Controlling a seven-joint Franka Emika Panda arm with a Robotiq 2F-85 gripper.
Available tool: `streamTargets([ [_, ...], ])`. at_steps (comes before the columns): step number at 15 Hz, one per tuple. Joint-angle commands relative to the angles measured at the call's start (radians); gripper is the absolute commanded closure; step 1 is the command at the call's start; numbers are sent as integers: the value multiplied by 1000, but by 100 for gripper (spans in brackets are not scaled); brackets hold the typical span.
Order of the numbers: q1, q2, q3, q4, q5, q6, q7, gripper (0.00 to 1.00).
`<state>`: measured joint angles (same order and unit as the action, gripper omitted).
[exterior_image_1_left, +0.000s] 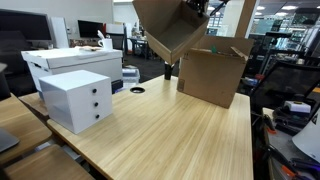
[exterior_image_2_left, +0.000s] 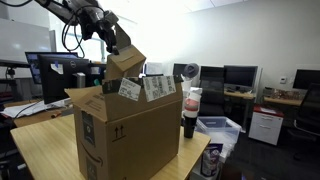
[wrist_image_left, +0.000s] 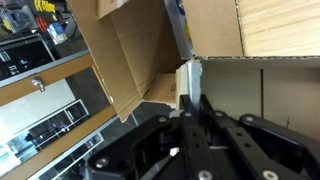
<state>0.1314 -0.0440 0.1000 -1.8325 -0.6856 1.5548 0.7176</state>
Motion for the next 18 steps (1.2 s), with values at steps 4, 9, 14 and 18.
streamTargets([
  [4,-29,-11,-19,-11,229,89,-223,95],
  [9,-29,17,-25,-51,423,129,-385,95],
  [14,-30,60,-26,-131,584,175,-534,95],
  [18,-41,117,-33,-216,682,237,-660,95],
])
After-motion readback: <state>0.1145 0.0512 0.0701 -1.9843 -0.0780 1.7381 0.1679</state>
